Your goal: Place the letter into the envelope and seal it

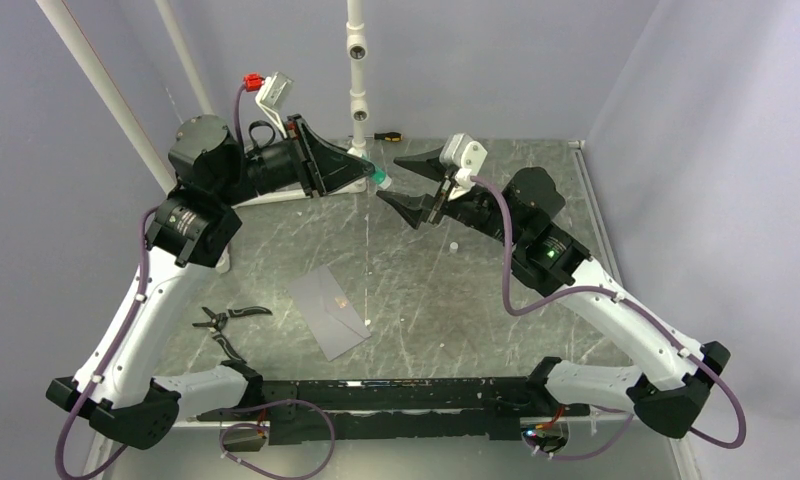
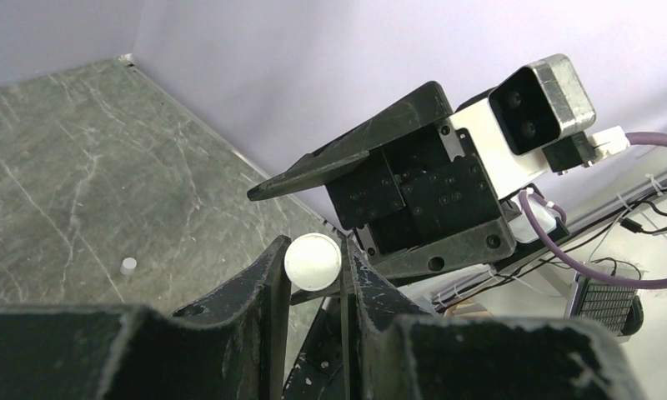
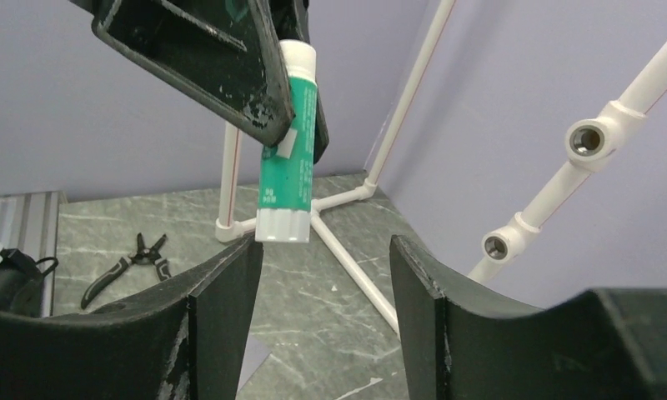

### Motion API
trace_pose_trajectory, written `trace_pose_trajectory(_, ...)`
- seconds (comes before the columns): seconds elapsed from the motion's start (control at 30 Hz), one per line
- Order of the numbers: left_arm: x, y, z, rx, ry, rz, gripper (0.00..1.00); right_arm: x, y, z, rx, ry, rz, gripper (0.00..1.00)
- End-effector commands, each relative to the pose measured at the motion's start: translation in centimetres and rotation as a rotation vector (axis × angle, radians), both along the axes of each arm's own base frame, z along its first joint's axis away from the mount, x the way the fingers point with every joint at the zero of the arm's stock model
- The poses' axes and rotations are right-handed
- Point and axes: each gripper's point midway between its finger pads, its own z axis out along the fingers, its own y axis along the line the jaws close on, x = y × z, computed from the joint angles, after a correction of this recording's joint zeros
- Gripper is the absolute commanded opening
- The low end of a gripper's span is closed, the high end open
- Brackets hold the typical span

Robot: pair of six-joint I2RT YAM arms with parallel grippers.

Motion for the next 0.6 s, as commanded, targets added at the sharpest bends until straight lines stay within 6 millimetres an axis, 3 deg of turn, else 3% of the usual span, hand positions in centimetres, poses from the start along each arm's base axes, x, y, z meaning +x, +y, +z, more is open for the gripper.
trace_pose_trajectory(0.0, -1.0, 0.3, 1.0, -0.015, -0.053, -0.018, 0.02, -1.2, 0.0, 3.7, 0.070, -0.077, 0.048, 0.59)
trace_pose_trajectory(0.23, -0.9, 0.4, 0.8, -0.010, -0.045, -0.003, 0.02, -1.9, 0.8, 2.9, 0.045, -0.066, 0.104, 0.49)
trace_pose_trajectory(0.57, -0.8, 0.4, 0.1, 0.014, -0.023, 0.001, 0.02, -1.8, 1.0, 3.8, 0.080, -0.057, 0.104, 0.47)
